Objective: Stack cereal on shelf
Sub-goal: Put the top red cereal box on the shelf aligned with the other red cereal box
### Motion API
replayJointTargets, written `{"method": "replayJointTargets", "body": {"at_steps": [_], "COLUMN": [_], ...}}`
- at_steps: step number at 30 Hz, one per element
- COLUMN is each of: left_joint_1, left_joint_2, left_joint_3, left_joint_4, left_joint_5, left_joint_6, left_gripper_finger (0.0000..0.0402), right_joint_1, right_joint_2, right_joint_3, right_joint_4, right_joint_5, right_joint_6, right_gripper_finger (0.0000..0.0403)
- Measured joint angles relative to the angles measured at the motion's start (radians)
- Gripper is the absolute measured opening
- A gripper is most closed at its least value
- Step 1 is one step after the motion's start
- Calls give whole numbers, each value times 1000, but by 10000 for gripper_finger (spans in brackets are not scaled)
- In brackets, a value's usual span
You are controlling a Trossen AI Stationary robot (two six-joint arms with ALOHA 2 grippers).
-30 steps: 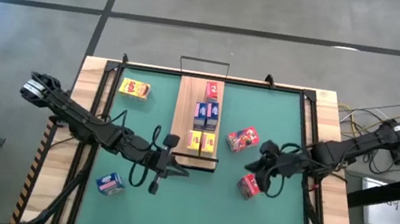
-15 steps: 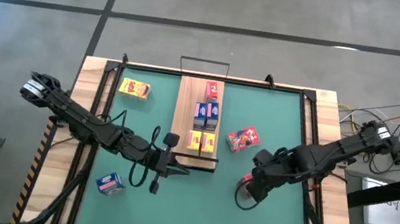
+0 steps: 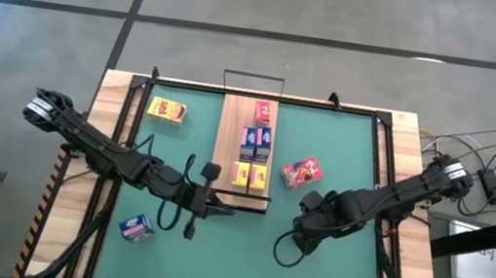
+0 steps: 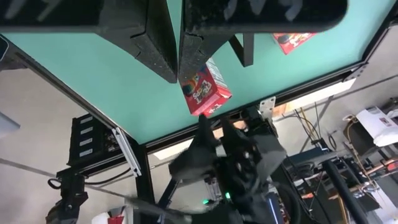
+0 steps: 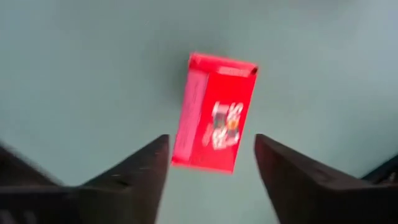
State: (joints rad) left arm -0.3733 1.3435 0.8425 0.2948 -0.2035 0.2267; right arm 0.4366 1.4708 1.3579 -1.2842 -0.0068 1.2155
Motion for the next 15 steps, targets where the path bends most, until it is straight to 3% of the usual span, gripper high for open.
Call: {"method": "replayJointTargets", "body": {"at_steps": [7,15], "left_joint_1": [0,0], "left_joint_2": [-14,-32], "left_joint_3": [0,0], "left_joint_4": [-10,-17], "left_joint_5": [0,0], "left_joint_6": [0,0], "left_gripper_finger": [0,0], "right_joint_1": [-1,0], "right_joint_2": [37,39], "right_joint_3": [-6,-57], "right_joint_4": [3,51], "right_joint_5": [56,86], "right_joint_6": [23,15], "right_gripper_finger": [314,297]}}
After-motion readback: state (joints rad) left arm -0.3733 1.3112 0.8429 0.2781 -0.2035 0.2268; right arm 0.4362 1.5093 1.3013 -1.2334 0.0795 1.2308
